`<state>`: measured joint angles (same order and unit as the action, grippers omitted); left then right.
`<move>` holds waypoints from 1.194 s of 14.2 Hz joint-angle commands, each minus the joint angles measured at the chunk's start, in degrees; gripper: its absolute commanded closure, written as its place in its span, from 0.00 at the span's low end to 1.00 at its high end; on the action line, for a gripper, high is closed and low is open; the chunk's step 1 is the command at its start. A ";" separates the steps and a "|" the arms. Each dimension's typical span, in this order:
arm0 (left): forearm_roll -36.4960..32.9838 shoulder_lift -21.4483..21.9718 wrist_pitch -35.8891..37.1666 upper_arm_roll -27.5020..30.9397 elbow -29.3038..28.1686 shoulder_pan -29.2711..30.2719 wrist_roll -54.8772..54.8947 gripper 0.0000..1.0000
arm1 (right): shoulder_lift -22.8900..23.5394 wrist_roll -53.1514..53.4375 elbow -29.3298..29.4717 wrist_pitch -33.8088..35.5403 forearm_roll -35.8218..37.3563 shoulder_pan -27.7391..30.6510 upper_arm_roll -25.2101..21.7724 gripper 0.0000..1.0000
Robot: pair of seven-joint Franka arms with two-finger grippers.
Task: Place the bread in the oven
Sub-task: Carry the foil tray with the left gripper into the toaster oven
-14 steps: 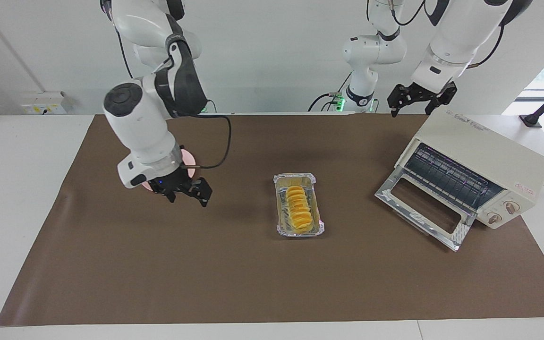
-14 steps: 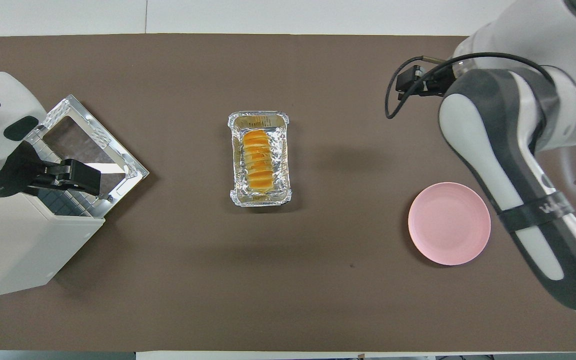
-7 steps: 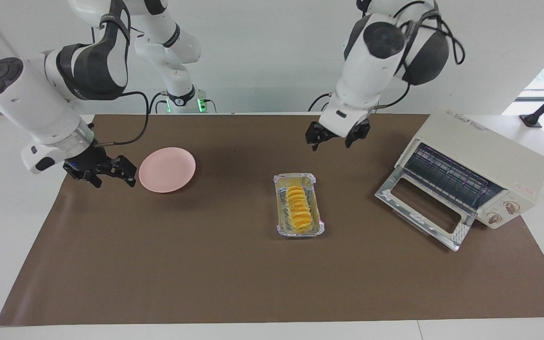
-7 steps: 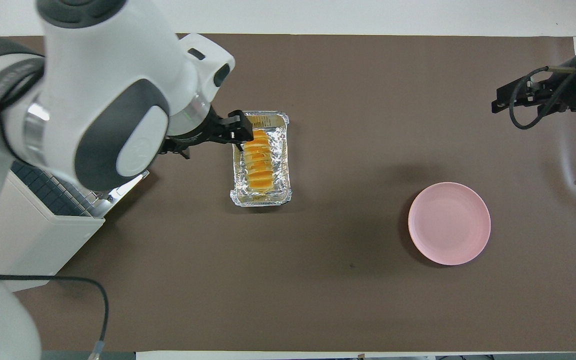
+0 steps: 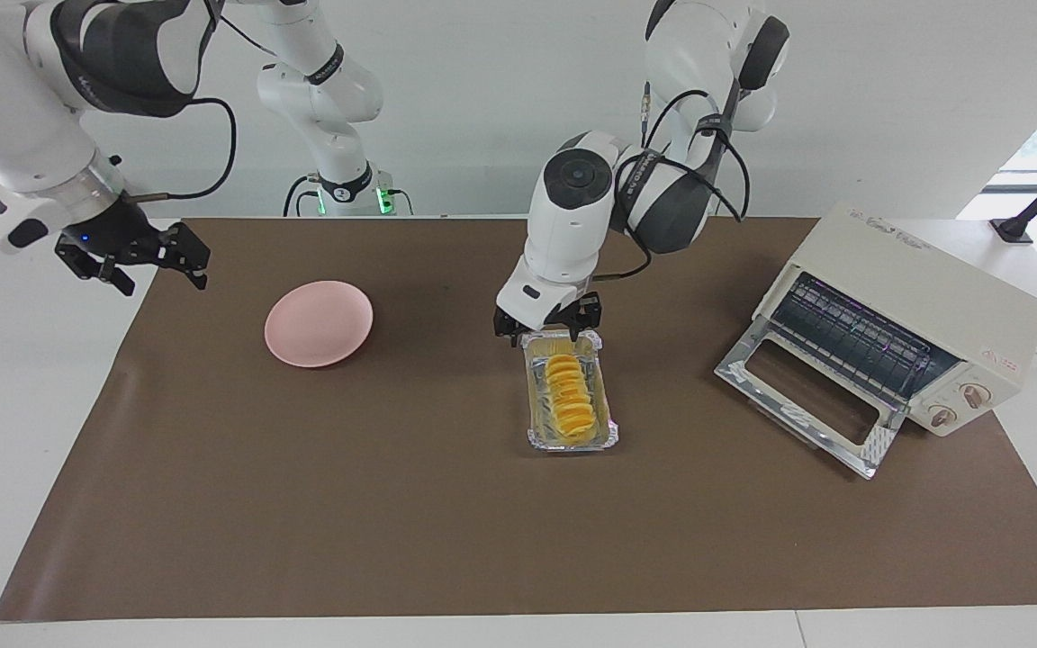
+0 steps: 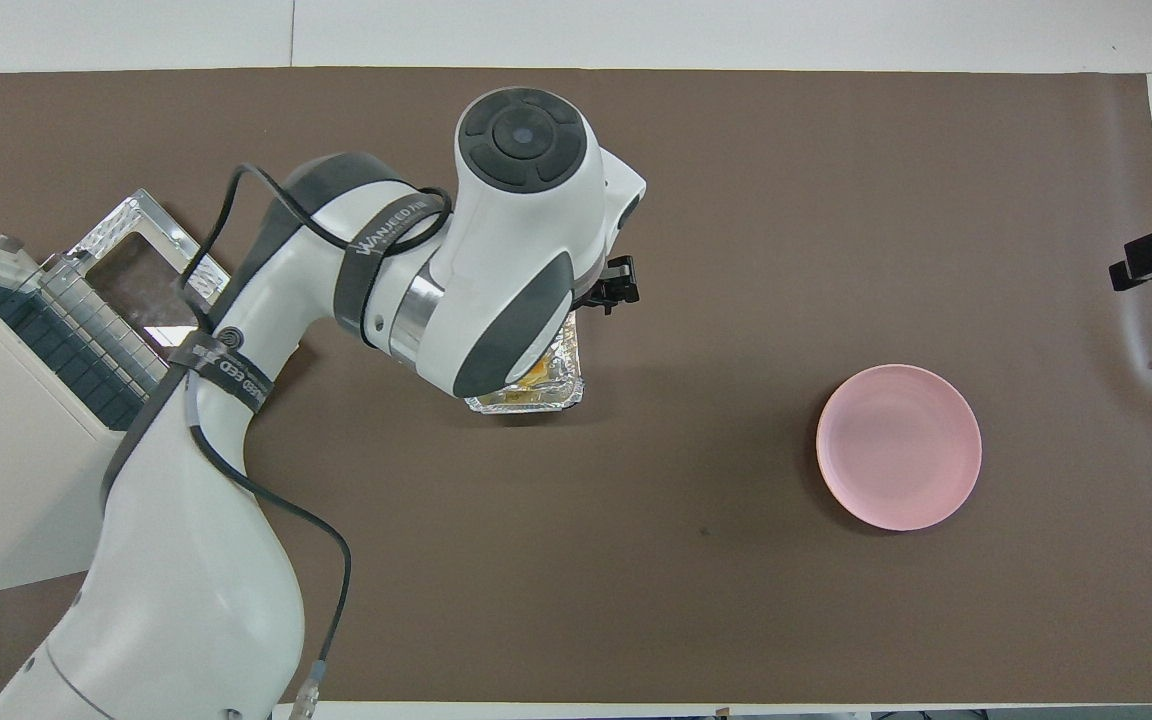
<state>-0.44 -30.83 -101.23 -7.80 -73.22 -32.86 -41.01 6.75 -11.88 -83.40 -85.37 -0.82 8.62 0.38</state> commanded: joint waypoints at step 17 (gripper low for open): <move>-2.55 -1.16 -18.48 1.03 -14.94 -2.21 -6.72 0.46 | -9.39 -0.95 -9.34 2.03 1.26 -3.61 -2.22 0.00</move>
<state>-1.76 -32.48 -117.65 -7.18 -86.19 -34.62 -46.13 -4.54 -11.89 -96.93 -87.17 0.41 4.85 -1.76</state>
